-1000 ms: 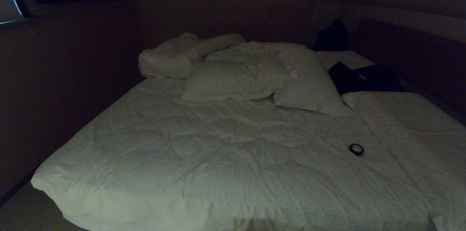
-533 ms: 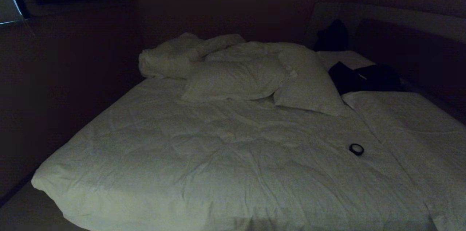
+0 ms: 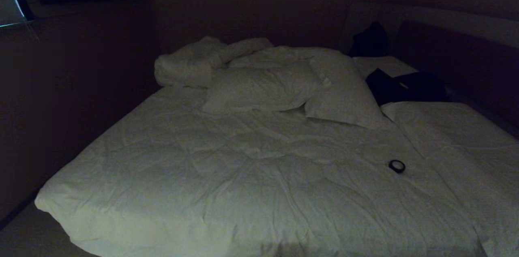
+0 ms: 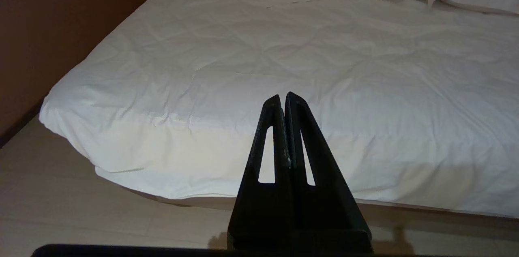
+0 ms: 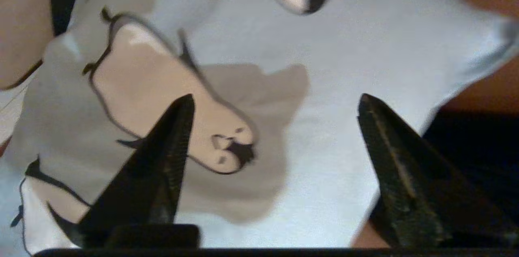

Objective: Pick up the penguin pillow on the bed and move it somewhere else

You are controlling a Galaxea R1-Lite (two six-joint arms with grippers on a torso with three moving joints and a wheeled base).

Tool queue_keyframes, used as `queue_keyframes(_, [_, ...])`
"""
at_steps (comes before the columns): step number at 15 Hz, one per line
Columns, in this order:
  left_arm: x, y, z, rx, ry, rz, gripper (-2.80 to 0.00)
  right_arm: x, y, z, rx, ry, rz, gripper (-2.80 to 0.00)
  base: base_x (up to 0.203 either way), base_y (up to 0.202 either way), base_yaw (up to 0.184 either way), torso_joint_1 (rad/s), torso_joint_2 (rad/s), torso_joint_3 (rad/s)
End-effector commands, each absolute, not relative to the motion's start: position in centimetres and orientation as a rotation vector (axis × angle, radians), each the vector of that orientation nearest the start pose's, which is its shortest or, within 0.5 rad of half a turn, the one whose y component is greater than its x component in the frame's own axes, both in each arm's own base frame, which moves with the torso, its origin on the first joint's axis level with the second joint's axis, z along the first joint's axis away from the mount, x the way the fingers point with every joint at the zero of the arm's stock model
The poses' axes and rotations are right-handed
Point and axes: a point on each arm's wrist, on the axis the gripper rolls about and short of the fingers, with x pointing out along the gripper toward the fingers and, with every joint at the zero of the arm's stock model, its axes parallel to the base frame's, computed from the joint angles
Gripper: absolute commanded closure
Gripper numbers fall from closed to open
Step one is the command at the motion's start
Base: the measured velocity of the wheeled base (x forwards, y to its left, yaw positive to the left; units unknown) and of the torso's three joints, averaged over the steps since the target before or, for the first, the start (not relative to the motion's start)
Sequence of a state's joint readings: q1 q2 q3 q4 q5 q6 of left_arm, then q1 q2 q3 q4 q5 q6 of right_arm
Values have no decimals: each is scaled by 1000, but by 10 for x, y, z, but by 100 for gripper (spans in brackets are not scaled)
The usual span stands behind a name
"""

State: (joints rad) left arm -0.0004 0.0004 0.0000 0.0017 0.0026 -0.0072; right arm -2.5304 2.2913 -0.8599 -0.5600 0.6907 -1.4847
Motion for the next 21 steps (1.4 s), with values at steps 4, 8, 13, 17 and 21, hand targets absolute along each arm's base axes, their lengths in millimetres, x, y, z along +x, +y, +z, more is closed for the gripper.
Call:
queue_keyframes(4, [-23, 0, 75, -8, 3, 3, 0, -254, -231, 35, -217, 1015, -1202, -280, 0, 0, 0, 0, 0, 0])
queue_keyframes(8, [-23, 0, 75, -8, 3, 3, 0, -201, -261, 59, -311, 957, -1083, -280, 0, 0, 0, 0, 0, 0])
queue_keyframes(13, [-23, 0, 75, -8, 3, 3, 0, -124, -294, 92, -467, 876, -911, 0, 0, 0, 0, 0, 0, 0])
queue_keyframes(17, [-23, 0, 75, -8, 3, 3, 0, -57, -318, 118, -531, 758, -802, 0, 0, 0, 0, 0, 0, 0])
queue_keyframes(21, [-23, 0, 75, -7, 3, 2, 0, 15, -342, 149, -544, 645, -767, 0, 0, 0, 0, 0, 0, 0])
